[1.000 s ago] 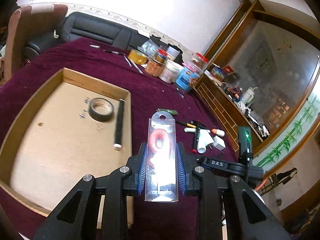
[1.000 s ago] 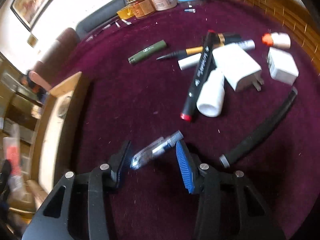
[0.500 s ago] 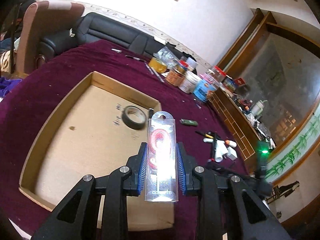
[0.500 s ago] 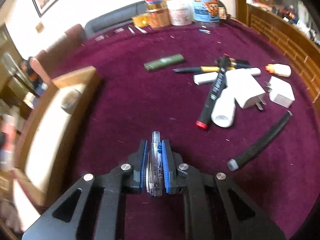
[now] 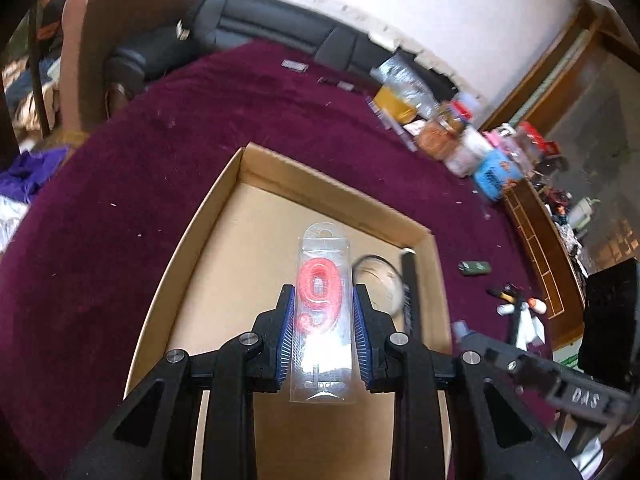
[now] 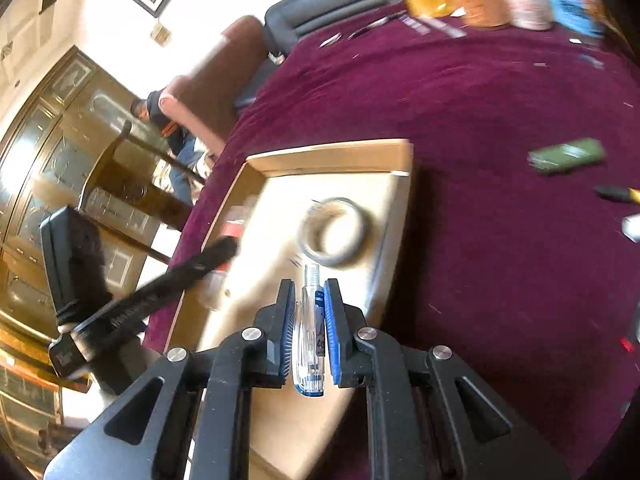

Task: Organize rigid objects
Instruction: 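Release the candle package into the tray with left while right drops the clear pen there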

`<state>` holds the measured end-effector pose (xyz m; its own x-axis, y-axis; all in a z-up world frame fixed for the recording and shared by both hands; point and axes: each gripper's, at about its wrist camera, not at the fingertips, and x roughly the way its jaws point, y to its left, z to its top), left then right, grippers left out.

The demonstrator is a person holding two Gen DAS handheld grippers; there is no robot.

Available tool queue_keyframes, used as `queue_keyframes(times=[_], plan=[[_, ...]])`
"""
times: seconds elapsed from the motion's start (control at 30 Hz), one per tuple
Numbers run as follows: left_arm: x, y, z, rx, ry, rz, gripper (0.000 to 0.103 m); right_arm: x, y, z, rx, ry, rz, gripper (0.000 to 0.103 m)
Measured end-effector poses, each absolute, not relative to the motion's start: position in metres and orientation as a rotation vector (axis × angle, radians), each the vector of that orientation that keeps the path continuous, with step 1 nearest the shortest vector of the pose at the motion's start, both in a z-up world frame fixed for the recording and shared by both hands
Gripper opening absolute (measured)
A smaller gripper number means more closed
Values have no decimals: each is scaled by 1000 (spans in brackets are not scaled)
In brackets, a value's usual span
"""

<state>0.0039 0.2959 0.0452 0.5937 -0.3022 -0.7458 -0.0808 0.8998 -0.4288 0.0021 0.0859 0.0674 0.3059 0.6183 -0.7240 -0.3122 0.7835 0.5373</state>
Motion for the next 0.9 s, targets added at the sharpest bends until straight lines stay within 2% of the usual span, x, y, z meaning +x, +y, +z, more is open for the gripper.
queue_keyframes(times=[0.3,0.63,0.9], plan=[[27,320,22,-580,982,-131,23,49,154,44,325,1161,593,13],[0,334,45,-643,905,-160,58,48,155,50,211,1130,536,16],[-48,318,79,-599,810,-156,58,15,114,102,119,945,524,16]])
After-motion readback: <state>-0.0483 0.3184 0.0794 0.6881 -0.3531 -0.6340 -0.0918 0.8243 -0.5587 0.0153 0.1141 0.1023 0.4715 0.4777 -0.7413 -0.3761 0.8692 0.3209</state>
